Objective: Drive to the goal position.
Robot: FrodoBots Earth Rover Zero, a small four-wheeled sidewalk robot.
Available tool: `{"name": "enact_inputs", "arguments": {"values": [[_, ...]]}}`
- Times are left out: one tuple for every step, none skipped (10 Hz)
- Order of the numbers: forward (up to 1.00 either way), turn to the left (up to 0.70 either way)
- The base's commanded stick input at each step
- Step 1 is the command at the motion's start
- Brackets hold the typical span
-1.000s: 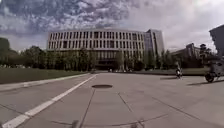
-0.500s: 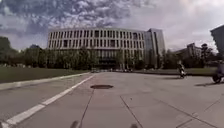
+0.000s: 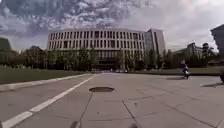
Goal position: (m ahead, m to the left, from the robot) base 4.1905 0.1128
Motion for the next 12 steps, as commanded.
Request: {"name": "enact_inputs", "arguments": {"values": [[0.7, 0.0], [0.7, 0.0], [0.7, 0.0], [0.7, 0.0], [0.7, 0.0], [0.7, 0.0], [0.7, 0.0], [0.7, 0.0], [0.7, 0.0], [0.7, 0.0], [0.7, 0.0], [0.7, 0.0]]}}
